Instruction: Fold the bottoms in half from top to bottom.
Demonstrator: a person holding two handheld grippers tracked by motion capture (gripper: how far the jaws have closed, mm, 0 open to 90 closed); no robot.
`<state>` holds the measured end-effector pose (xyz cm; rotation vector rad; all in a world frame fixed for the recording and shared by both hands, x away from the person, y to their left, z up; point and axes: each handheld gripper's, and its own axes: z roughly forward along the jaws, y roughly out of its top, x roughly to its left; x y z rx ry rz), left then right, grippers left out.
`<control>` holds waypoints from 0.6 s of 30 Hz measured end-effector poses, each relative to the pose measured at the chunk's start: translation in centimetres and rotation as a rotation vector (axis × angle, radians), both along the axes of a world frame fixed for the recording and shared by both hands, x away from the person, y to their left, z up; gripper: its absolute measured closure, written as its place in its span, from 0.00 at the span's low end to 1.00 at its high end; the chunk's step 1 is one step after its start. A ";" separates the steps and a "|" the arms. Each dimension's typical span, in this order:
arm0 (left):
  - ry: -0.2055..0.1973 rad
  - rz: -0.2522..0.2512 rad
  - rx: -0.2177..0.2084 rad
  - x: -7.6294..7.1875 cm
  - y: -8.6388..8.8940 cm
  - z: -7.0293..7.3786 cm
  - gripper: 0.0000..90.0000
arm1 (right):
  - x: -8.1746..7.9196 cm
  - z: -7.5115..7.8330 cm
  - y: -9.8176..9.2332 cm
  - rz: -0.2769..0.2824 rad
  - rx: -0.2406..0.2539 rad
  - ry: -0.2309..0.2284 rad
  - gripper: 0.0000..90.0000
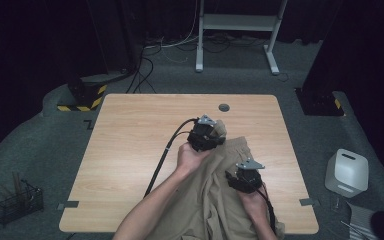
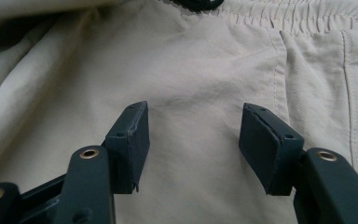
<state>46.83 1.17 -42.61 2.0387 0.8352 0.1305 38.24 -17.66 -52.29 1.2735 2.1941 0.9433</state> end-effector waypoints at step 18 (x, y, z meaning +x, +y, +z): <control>0.058 -0.013 0.077 0.0 -2.8 -3.2 0.54 | 0.0 0.0 0.0 -0.002 -0.005 -0.004 0.47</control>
